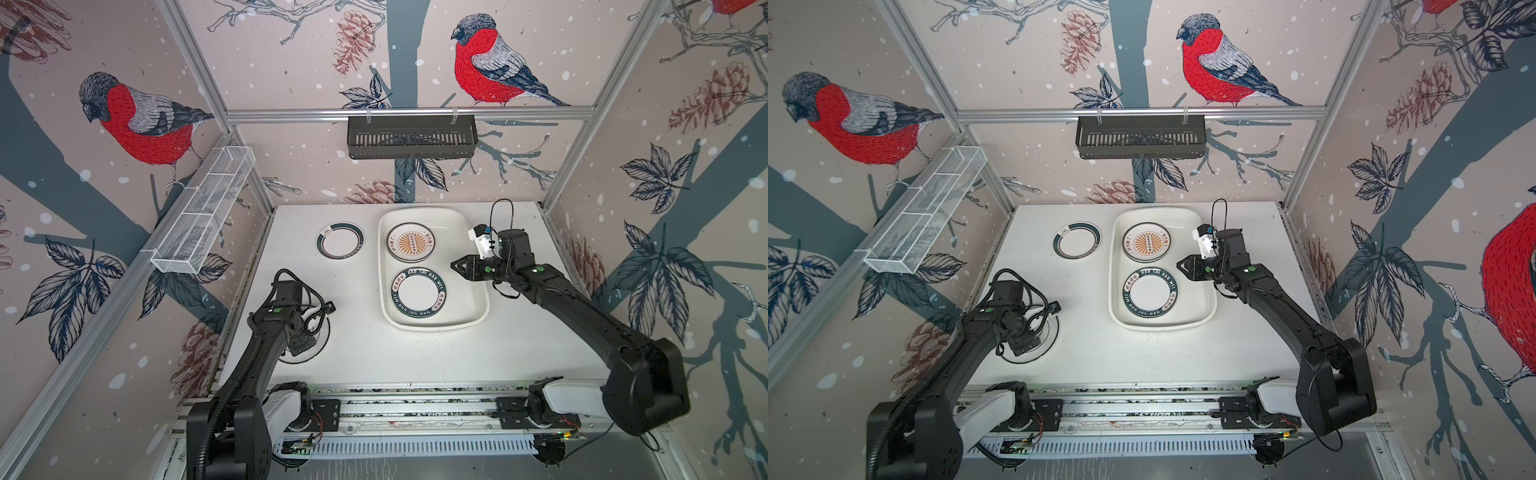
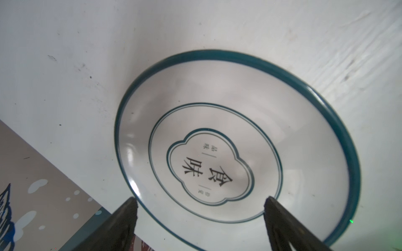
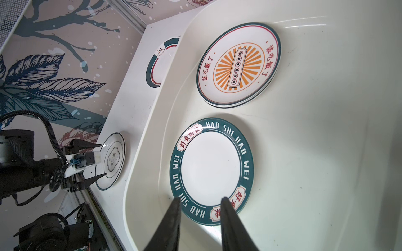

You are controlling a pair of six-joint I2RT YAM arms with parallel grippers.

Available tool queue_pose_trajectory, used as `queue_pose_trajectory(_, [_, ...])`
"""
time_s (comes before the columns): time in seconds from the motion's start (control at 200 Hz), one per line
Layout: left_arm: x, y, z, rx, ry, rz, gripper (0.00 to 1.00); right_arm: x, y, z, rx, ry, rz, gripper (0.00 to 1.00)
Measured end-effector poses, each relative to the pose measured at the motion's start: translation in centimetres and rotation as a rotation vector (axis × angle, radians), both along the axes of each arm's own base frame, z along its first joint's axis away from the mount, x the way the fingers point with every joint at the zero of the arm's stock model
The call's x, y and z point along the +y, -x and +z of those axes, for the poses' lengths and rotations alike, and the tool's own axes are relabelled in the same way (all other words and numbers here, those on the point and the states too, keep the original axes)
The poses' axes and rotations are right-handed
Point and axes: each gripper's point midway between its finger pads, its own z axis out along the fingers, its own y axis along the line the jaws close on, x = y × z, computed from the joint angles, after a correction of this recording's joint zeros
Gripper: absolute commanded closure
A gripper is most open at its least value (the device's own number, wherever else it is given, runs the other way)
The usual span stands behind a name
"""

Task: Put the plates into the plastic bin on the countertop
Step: 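Move the left gripper down over the white emblem plate nearest the robot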

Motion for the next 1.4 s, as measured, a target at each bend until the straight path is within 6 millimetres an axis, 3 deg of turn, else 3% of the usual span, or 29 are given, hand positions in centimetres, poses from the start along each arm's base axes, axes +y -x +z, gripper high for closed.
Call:
queue_pose_trajectory(0.205, [0.3, 1.0, 2.2, 0.014, -0.042, -0.06, 0.09, -0.2, -0.1, 0.0, -0.001, 0.0, -0.005, 0.67])
queue_pose_trajectory(0.435, [0.6, 4.9, -0.4, 0.152, -0.086, -0.129, 0.08, -0.3, 0.0, -0.2, 0.002, -0.002, -0.006, 0.67])
queue_pose_trajectory(0.61, [0.7, 5.2, -0.8, 0.156, -0.1, -0.15, 0.08, -0.4, 0.0, 0.2, -0.008, -0.005, -0.01, 0.66])
queue_pose_trajectory(0.791, [0.8, 6.0, -2.5, 0.179, -0.121, -0.168, 0.06, -0.5, 0.0, 0.2, -0.008, -0.008, -0.012, 0.66])
queue_pose_trajectory(1.046, [0.8, 3.8, -2.0, 0.064, -0.137, -0.163, 0.05, -0.5, -0.2, 0.5, -0.018, -0.012, -0.014, 0.66])
queue_pose_trajectory(1.401, [-1.0, 1.8, -2.6, -0.036, -0.093, -0.202, 0.05, -0.4, -0.2, 0.6, -0.017, -0.018, -0.013, 0.66])
